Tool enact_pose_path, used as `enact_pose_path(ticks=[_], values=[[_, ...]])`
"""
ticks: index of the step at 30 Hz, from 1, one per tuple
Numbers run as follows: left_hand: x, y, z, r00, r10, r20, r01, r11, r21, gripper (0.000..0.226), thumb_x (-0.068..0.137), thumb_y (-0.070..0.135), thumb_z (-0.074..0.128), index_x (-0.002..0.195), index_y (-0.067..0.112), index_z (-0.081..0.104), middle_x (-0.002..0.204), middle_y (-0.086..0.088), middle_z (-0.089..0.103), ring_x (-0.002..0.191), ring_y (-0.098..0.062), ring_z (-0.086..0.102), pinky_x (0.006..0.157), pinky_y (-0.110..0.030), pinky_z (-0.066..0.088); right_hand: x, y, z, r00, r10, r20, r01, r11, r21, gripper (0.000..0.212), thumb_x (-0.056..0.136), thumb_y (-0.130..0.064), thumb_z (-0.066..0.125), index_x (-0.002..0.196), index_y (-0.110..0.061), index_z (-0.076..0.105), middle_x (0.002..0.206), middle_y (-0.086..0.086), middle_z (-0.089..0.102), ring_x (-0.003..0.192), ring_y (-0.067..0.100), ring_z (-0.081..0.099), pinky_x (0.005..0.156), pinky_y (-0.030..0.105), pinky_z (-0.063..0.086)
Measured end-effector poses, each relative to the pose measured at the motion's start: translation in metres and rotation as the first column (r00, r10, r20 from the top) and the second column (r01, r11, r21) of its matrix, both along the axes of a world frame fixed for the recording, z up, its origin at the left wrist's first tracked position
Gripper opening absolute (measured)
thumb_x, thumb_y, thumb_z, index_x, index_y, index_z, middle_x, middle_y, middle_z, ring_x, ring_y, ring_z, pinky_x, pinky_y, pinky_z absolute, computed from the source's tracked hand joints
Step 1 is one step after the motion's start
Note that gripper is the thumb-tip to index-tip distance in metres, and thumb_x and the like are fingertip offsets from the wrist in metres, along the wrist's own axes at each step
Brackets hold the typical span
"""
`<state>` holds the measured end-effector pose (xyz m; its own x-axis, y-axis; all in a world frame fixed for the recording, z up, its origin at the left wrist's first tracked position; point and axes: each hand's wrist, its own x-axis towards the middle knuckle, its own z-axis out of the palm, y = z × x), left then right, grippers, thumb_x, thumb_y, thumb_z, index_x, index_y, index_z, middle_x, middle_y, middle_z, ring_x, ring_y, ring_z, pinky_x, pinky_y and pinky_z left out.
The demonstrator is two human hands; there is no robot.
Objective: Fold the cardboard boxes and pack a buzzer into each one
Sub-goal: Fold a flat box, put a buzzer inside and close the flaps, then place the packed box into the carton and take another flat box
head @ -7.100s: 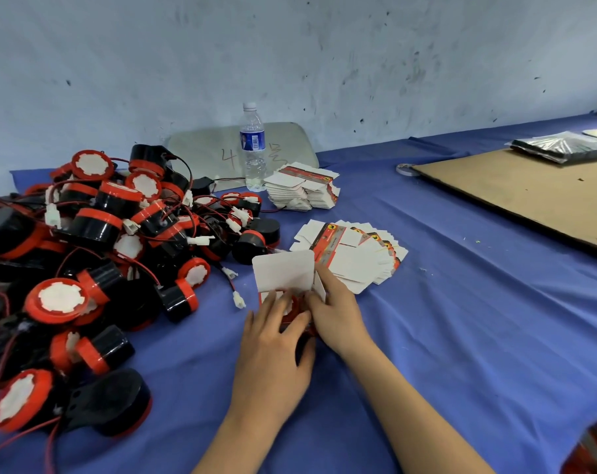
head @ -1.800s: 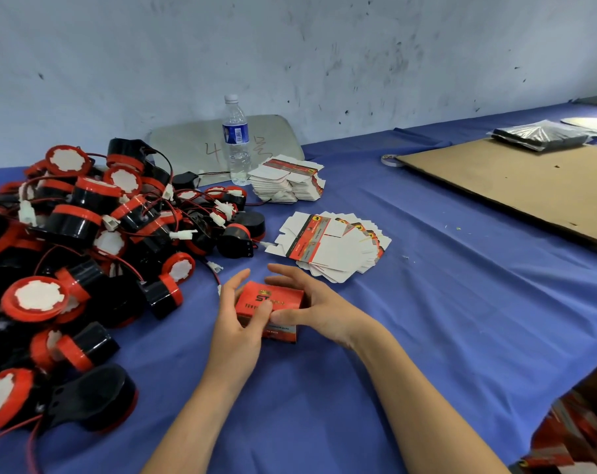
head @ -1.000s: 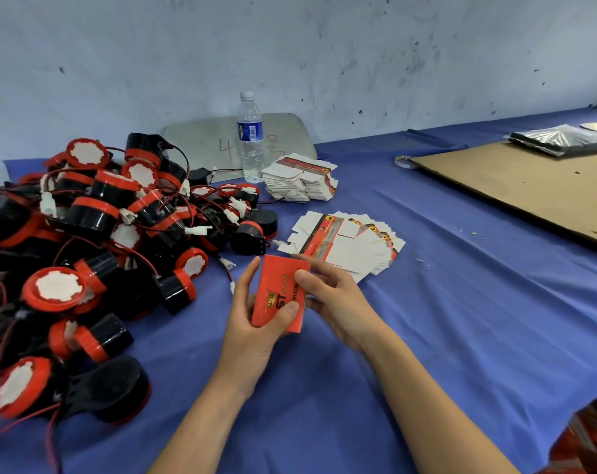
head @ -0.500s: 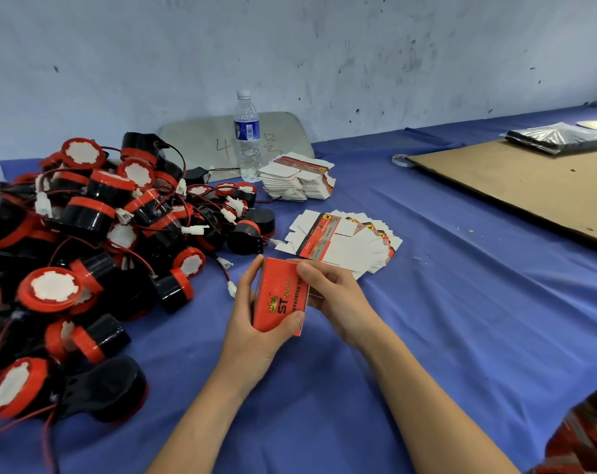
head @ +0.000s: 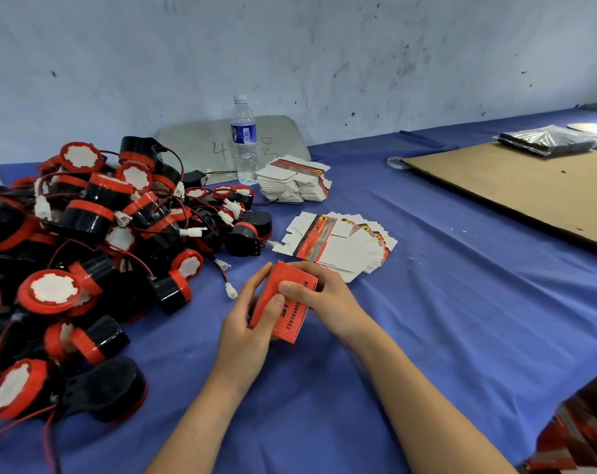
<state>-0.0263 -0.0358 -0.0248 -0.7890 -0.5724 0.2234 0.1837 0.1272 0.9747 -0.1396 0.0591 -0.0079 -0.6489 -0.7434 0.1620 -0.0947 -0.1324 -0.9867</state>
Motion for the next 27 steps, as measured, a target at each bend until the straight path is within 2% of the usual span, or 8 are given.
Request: enact_pose_path(ticks=[4, 10, 14, 16, 19, 22, 25, 27], values=[[0.001, -0.001, -0.003, 1.000, 0.016, -0.009, -0.017, 0.999, -0.032, 0.040, 0.083, 0.055, 0.055, 0.122, 0.048, 0.056, 0.110, 0.021, 0.068, 0.099, -0.008, 0.068, 0.085, -0.043, 0.056, 0.003, -0.001, 0.002, 0.996, -0.044, 0.075, 0.046, 0.999, -0.024, 0.031, 0.071, -0.033, 0.072, 0.101, -0.024, 0.067, 0.090, -0.003, 0.070, 0.087, 0.014, 0.065, 0.084, 0.033, 0.052], [0.003, 0.000, -0.001, 0.981, 0.166, -0.096, -0.175, 0.979, -0.101, 0.039, 0.086, 0.051, 0.064, 0.122, 0.056, 0.050, 0.110, 0.012, 0.064, 0.078, -0.012, 0.070, 0.063, -0.020, 0.056, 0.011, 0.007, 0.012, 0.975, -0.063, 0.215, 0.072, 0.997, -0.034, 0.032, 0.076, -0.032, 0.063, 0.107, -0.037, 0.060, 0.080, -0.007, 0.065, 0.068, 0.014, 0.057, 0.051, 0.021, 0.040], [0.000, -0.007, -0.001, 0.975, 0.155, -0.159, -0.149, 0.987, 0.053, 0.048, 0.095, 0.035, 0.049, 0.140, 0.026, 0.039, 0.117, -0.008, 0.058, 0.066, -0.012, 0.070, 0.061, -0.019, 0.055, 0.011, 0.028, 0.026, 0.852, -0.124, 0.509, 0.293, 0.918, -0.267, 0.039, 0.074, -0.027, 0.059, 0.111, -0.016, 0.058, 0.091, 0.006, 0.066, 0.070, 0.019, 0.065, 0.047, 0.026, 0.047], [0.001, -0.013, -0.003, 0.977, 0.140, -0.161, -0.124, 0.987, 0.106, 0.037, 0.103, 0.026, 0.042, 0.139, 0.020, 0.038, 0.116, -0.013, 0.056, 0.064, -0.010, 0.069, 0.061, -0.017, 0.055, 0.008, 0.049, 0.032, 0.738, -0.254, 0.626, 0.564, 0.741, -0.365, 0.026, 0.081, -0.023, 0.064, 0.104, -0.015, 0.054, 0.095, 0.009, 0.065, 0.075, 0.021, 0.067, 0.053, 0.031, 0.054], [0.001, -0.014, -0.005, 0.983, 0.132, -0.129, -0.119, 0.988, 0.100, 0.034, 0.105, 0.023, 0.038, 0.139, 0.019, 0.039, 0.113, -0.014, 0.057, 0.063, -0.008, 0.068, 0.060, -0.015, 0.054, 0.002, 0.094, 0.039, 0.374, -0.554, 0.744, 0.926, 0.261, -0.271, 0.022, 0.090, -0.016, 0.064, 0.087, -0.016, 0.042, 0.095, 0.012, 0.051, 0.073, 0.018, 0.060, 0.064, 0.038, 0.059], [0.001, -0.012, -0.004, 0.986, 0.121, -0.111, -0.115, 0.992, 0.060, 0.031, 0.104, 0.023, 0.039, 0.136, 0.025, 0.042, 0.108, -0.009, 0.061, 0.064, -0.008, 0.068, 0.061, -0.014, 0.053, -0.004, 0.138, 0.040, 0.021, -0.611, 0.791, 0.980, -0.144, -0.136, 0.033, 0.091, -0.013, 0.063, 0.079, -0.017, 0.033, 0.096, 0.011, 0.046, 0.069, 0.013, 0.052, 0.066, 0.031, 0.058], [0.000, -0.010, -0.004, 0.989, 0.107, -0.102, -0.106, 0.994, 0.020, 0.030, 0.104, 0.022, 0.040, 0.133, 0.027, 0.042, 0.105, -0.007, 0.064, 0.063, -0.008, 0.067, 0.061, -0.015, 0.053, -0.005, 0.162, 0.034, -0.141, -0.537, 0.832, 0.933, -0.354, -0.070, 0.032, 0.093, -0.012, 0.059, 0.078, -0.017, 0.031, 0.098, 0.010, 0.045, 0.068, 0.009, 0.051, 0.067, 0.023, 0.054], [0.000, -0.009, -0.003, 0.990, 0.107, -0.095, -0.106, 0.994, 0.009, 0.030, 0.104, 0.021, 0.039, 0.133, 0.028, 0.041, 0.103, -0.006, 0.064, 0.063, -0.008, 0.067, 0.061, -0.015, 0.053, -0.007, 0.165, 0.029, -0.194, -0.546, 0.815, 0.922, -0.386, -0.039, 0.029, 0.094, -0.013, 0.056, 0.078, -0.018, 0.032, 0.109, 0.012, 0.040, 0.066, 0.004, 0.051, 0.065, 0.018, 0.051]])
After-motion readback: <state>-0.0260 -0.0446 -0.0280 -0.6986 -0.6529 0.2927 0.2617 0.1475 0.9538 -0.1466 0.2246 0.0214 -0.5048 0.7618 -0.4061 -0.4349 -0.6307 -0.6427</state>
